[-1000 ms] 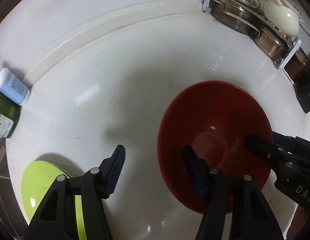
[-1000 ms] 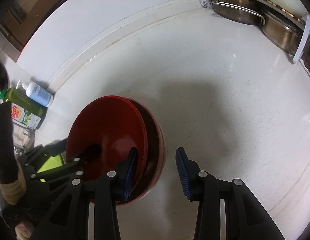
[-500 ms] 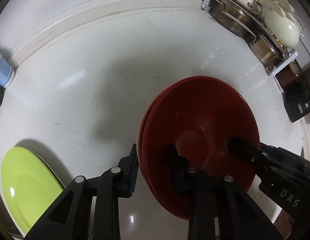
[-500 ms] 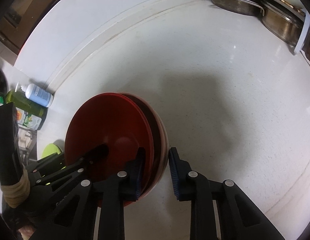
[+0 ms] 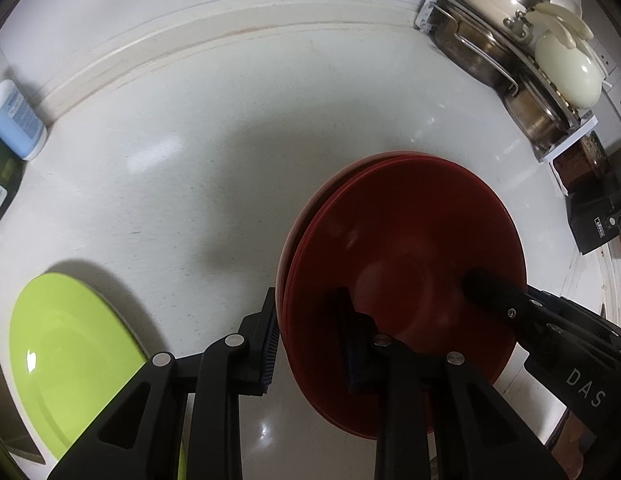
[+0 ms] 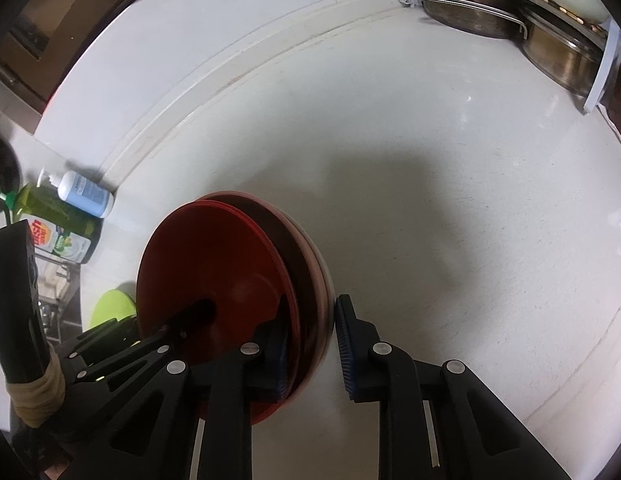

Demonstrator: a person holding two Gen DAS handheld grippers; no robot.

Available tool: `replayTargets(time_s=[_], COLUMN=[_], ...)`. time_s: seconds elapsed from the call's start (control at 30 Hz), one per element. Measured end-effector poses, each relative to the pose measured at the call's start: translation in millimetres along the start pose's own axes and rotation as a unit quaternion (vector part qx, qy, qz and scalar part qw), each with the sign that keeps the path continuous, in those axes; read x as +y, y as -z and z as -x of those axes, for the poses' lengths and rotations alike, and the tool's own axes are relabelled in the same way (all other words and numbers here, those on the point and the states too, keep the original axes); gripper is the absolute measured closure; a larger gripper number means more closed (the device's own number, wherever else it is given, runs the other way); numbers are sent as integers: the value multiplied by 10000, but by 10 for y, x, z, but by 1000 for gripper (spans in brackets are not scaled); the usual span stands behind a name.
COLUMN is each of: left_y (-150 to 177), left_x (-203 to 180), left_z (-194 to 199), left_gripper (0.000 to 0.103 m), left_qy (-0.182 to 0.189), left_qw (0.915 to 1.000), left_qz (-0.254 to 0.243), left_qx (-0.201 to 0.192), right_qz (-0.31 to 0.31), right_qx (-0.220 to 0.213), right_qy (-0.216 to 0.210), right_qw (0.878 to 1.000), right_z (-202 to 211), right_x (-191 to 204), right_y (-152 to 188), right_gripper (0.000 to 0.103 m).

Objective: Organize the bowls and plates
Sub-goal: 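Lift the nested bowls and carry them over the lime-green plate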

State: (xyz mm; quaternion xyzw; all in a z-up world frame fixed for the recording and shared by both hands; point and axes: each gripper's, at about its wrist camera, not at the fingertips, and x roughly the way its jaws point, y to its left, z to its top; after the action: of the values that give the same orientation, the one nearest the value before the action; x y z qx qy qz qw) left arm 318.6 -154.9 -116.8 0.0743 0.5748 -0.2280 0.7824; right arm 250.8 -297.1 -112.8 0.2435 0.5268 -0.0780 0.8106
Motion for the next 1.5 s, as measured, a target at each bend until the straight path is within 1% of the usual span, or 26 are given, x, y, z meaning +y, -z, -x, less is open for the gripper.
replayTargets(time_s=[0.3, 0.53, 0.8, 1.13, 1.37, 1.5], left_y=[140, 323, 646, 1023, 1279, 1367], left_x=[286, 577, 995, 1488, 1796, 1929], left_z=[360, 617, 851, 1100, 1164, 1149], left_gripper=[77, 77, 77, 77, 77, 77], left_qy=[-98, -234, -451, -703, -817, -834], left_qw=[9992, 9963, 9903, 9810, 9747, 9722], left_qz=[237, 629, 1117, 1646, 1963, 2097], left_qx=[-319, -547, -695, -755, -698, -619], right_qz=[278, 618, 1061, 1498, 1735, 1811], right_qx=[-58, -12, 151, 501, 765, 977], right_qy=[-202, -428, -665, -917, -1003, -1010], right_qw=[9994, 9972, 9920, 9832, 9767, 9734], right_z=[156, 202, 159, 42, -72, -159], right_x=[336, 689, 1189, 1766, 2022, 2122], right_y=[69, 167, 355, 655, 838, 930], right_gripper=[81, 81, 81, 81, 81, 81])
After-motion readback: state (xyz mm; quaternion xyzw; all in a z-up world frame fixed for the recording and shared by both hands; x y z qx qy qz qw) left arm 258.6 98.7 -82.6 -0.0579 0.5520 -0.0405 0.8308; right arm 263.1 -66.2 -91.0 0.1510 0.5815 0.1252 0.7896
